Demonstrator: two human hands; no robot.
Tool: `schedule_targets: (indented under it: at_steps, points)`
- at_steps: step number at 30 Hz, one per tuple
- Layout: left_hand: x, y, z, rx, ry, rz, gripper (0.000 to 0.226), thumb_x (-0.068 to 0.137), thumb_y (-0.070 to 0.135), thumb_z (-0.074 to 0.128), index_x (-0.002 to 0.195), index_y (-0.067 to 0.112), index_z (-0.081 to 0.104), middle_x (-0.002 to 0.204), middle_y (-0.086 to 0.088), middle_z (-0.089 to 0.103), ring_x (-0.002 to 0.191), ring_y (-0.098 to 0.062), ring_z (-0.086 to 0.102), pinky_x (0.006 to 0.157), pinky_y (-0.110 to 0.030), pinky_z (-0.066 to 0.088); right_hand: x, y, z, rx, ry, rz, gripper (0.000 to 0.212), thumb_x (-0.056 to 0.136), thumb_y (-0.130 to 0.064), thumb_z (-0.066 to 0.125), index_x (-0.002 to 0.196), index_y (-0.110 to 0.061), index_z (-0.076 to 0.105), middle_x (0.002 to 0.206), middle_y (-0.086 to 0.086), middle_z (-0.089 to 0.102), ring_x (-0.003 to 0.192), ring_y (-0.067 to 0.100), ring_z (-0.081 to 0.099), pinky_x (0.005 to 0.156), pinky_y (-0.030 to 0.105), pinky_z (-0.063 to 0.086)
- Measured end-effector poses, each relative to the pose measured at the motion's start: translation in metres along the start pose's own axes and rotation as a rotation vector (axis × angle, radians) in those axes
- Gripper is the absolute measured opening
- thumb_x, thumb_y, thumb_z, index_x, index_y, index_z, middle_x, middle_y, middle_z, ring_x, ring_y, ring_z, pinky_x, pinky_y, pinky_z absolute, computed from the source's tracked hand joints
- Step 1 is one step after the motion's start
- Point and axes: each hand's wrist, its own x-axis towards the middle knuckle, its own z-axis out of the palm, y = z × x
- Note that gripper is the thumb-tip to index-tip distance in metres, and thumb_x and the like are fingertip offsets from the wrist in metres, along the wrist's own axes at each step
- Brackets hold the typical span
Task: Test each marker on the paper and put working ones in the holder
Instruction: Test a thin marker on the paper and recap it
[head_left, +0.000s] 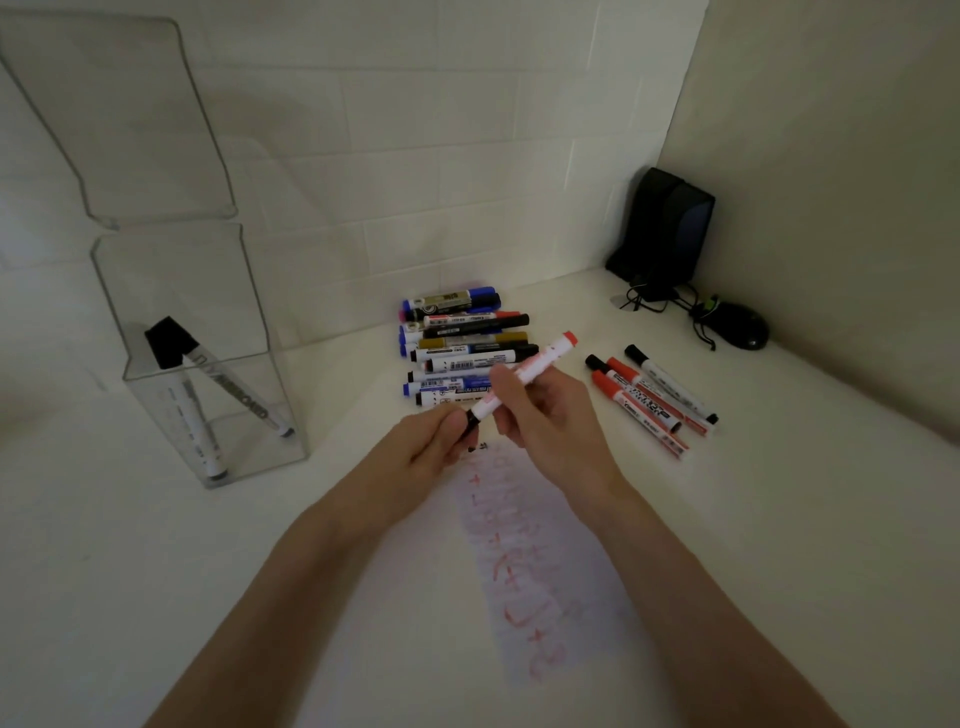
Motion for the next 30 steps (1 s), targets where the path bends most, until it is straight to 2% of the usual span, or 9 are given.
schedule_targets:
  at_steps: [5,10,12,14,16,19,23,26,30]
  points:
    - [0.005,0.004,-0.006,-0.27,-0.206,-0.011,0.038,0.109,0.026,0.027,0.08,0.01,0.046,0.064,0.013,0.036,0.056,-0.006,0.027,0.055,-0.014,0.028,-0.001,-0.004,-0.003,0.037,-0.004,0.007,0.032,0.103,-0.029,0.059,0.088,-0.002,0.069,0.063,-0.002,0.056,0.061,0.01,0.049,0.064,0.027,0.044]
    - [0.002,0.008,-0.012,-0.592,-0.326,-0.102,0.031,0.106,0.03,0.036,0.088,0.007,0.048,0.072,0.001,0.032,0.065,-0.018,0.02,0.059,-0.028,0.019,-0.003,-0.009,-0.003,0.099,-0.035,-0.029,0.032,0.105,-0.024,0.056,0.089,0.002,0.067,0.064,-0.001,0.052,0.058,0.008,0.044,0.056,0.017,0.039]
    - [0.0,0.01,-0.014,-0.679,-0.31,-0.172,0.031,0.106,0.031,0.039,0.091,0.008,0.054,0.072,0.002,0.035,0.065,-0.016,0.022,0.059,-0.027,0.02,-0.002,-0.008,-0.002,0.11,-0.028,-0.035,0.031,0.105,-0.023,0.057,0.089,0.002,0.066,0.063,-0.002,0.052,0.058,0.008,0.044,0.056,0.017,0.04]
    - [0.0,0.01,-0.009,-0.496,-0.161,-0.12,0.03,0.107,0.026,0.038,0.092,0.012,0.06,0.07,0.004,0.041,0.062,-0.011,0.031,0.058,-0.021,0.024,-0.001,-0.004,0.0,0.101,0.015,-0.025,0.03,0.103,-0.023,0.06,0.091,0.004,0.067,0.063,-0.003,0.057,0.056,0.007,0.05,0.057,0.018,0.044]
    - [0.001,0.008,0.0,-0.132,0.015,0.001,0.024,0.106,0.026,0.041,0.09,0.028,0.059,0.071,0.008,0.051,0.06,-0.007,0.041,0.059,-0.019,0.033,-0.001,-0.001,0.003,0.083,0.077,-0.001,0.03,0.102,-0.025,0.063,0.092,0.003,0.069,0.062,0.0,0.061,0.054,0.009,0.053,0.054,0.02,0.045]
    - [-0.001,0.003,0.008,0.275,0.152,0.005,0.018,0.099,0.045,0.047,0.101,0.032,0.059,0.08,0.013,0.059,0.065,-0.007,0.052,0.061,-0.019,0.037,0.0,0.003,0.007,0.082,0.153,0.046,0.034,0.103,-0.03,0.061,0.092,0.002,0.069,0.06,0.004,0.058,0.048,0.011,0.048,0.049,0.02,0.041]
    - [-0.001,0.002,0.016,0.671,0.201,0.135,0.029,0.105,0.048,0.024,0.094,0.027,0.04,0.069,0.015,0.043,0.05,-0.009,0.039,0.053,-0.026,0.035,-0.001,0.005,0.011,0.132,0.111,0.097,0.04,0.105,-0.035,0.055,0.093,0.001,0.064,0.063,0.002,0.057,0.051,0.008,0.05,0.049,0.018,0.044]
    - [-0.001,0.002,0.017,0.594,0.115,0.11,0.024,0.106,0.04,0.022,0.09,0.028,0.034,0.064,0.012,0.038,0.05,-0.009,0.04,0.056,-0.031,0.039,0.001,0.002,0.006,0.189,0.101,0.121,0.03,0.106,-0.032,0.053,0.095,-0.007,0.065,0.07,-0.005,0.062,0.064,0.003,0.057,0.065,0.017,0.053]
    - [-0.014,0.003,0.006,0.246,0.126,-0.007,0.033,0.103,0.046,0.021,0.078,0.031,0.037,0.063,0.008,0.042,0.057,-0.008,0.044,0.06,-0.02,0.029,0.015,0.003,-0.041,0.336,0.296,0.06,0.03,0.107,-0.031,0.051,0.091,-0.01,0.064,0.069,-0.001,0.051,0.059,0.007,0.043,0.056,0.022,0.038]
